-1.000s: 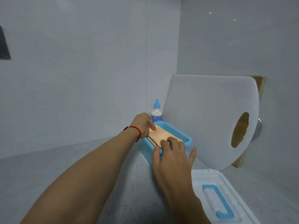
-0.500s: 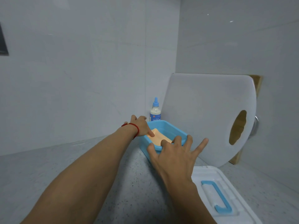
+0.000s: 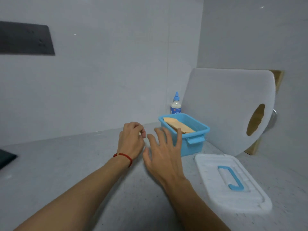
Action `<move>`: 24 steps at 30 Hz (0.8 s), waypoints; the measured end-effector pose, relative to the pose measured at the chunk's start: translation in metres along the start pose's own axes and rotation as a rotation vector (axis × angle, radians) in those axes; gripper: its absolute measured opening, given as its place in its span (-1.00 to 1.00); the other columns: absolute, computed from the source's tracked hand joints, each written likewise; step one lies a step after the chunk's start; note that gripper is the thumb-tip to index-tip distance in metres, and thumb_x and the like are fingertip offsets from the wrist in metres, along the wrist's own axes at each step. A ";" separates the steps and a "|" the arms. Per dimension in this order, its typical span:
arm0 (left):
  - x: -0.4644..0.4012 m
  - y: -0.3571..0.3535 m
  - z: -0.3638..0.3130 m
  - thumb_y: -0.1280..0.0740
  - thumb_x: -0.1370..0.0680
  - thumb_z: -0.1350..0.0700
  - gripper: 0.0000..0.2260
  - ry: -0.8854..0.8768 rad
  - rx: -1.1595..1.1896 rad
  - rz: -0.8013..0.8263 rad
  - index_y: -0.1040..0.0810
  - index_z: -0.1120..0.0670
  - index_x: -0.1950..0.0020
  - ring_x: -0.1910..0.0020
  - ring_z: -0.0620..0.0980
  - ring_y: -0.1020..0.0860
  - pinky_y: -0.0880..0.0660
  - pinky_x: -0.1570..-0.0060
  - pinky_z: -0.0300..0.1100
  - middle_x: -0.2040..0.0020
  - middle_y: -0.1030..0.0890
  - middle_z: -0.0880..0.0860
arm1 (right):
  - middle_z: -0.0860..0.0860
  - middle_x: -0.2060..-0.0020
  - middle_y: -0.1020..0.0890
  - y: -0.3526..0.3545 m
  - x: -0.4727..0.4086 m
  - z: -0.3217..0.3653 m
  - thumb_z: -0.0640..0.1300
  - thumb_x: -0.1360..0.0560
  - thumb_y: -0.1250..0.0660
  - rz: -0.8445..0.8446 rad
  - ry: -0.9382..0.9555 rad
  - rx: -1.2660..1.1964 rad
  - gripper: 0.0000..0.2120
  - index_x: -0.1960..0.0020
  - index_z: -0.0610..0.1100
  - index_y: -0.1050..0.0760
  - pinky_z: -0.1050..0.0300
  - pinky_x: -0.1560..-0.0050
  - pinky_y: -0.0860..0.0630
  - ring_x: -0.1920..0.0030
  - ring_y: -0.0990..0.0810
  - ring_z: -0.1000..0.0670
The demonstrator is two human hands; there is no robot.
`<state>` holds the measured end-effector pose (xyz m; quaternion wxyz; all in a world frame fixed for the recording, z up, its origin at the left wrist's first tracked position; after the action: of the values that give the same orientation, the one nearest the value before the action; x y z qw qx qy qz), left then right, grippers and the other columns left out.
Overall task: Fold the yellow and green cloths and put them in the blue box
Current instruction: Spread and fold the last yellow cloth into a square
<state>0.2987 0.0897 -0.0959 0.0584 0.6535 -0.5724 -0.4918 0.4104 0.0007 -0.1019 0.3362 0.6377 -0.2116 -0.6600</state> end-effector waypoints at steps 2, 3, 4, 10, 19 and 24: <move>0.043 0.034 0.027 -0.26 -0.38 0.39 -0.74 -0.001 -0.106 -0.005 -0.53 0.02 0.17 -0.20 0.05 -0.43 -0.40 -0.15 0.05 -0.07 -0.54 -0.04 | -0.08 -0.42 -0.48 -0.008 0.018 0.034 0.08 -0.57 -0.19 0.143 0.103 -0.044 -0.63 -0.28 -0.02 -0.54 -0.40 -0.53 0.03 -0.46 -0.39 -0.15; 0.063 0.056 0.043 -0.29 -0.38 0.38 -0.74 -0.001 -0.168 -0.016 -0.54 0.01 0.15 -0.21 0.06 -0.43 -0.39 -0.13 0.04 -0.09 -0.55 -0.03 | -0.08 -0.46 -0.45 -0.011 0.026 0.052 0.10 -0.60 -0.16 0.217 0.136 -0.065 -0.61 -0.32 -0.02 -0.53 -0.40 -0.53 0.05 -0.47 -0.37 -0.15; 0.077 0.073 0.055 -0.31 -0.38 0.37 -0.74 -0.006 -0.227 -0.027 -0.55 0.01 0.13 -0.22 0.06 -0.43 -0.39 -0.13 0.04 -0.11 -0.55 -0.02 | -0.07 -0.51 -0.39 -0.017 0.032 0.064 0.12 -0.62 -0.11 0.281 0.138 -0.097 -0.58 -0.37 -0.01 -0.50 -0.38 -0.54 0.09 -0.49 -0.34 -0.13; 0.151 0.216 0.143 -0.39 -0.47 0.17 -0.86 0.235 -0.596 -0.105 -0.63 0.02 -0.02 -0.29 0.10 -0.44 -0.32 -0.26 0.10 -0.20 -0.57 0.02 | 0.04 -0.61 -0.16 -0.036 0.055 0.184 0.15 -0.68 -0.02 0.469 0.018 -0.465 -0.54 -0.53 0.05 -0.34 -0.21 -0.58 0.07 -0.54 -0.24 -0.03; 0.234 0.294 0.241 0.04 -0.66 -0.14 -0.45 0.817 -0.592 0.196 -0.09 -0.01 -0.65 -0.63 0.09 0.00 0.10 -0.51 0.35 -0.66 -0.08 -0.03 | 0.00 -0.66 0.03 -0.069 0.071 0.348 0.15 -0.71 0.03 0.661 0.268 -0.456 -0.45 -0.65 0.02 -0.08 -0.18 -0.61 0.19 -0.63 0.00 0.00; 0.229 0.281 0.205 -0.03 -0.65 -0.02 -0.67 0.600 -0.666 0.142 -0.54 -0.02 -0.21 -0.28 0.04 -0.40 -0.26 -0.24 0.22 -0.26 -0.55 -0.05 | 0.03 -0.66 -0.01 -0.075 0.067 0.351 -0.03 -0.71 -0.02 0.633 0.272 -0.551 -0.50 -0.64 0.06 -0.09 -0.18 -0.62 0.07 -0.63 -0.03 0.03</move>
<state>-0.0723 -0.0897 -0.1525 0.4624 0.6717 -0.3843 -0.4328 0.0550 -0.0484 -0.1682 0.7040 0.5092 -0.1665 -0.4663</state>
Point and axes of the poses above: each hand's wrist, its own x-axis away from the middle knuckle, its own y-axis out of the back of the hand, z = x × y, the point moved 6 cm from there along -x, towards the middle knuckle
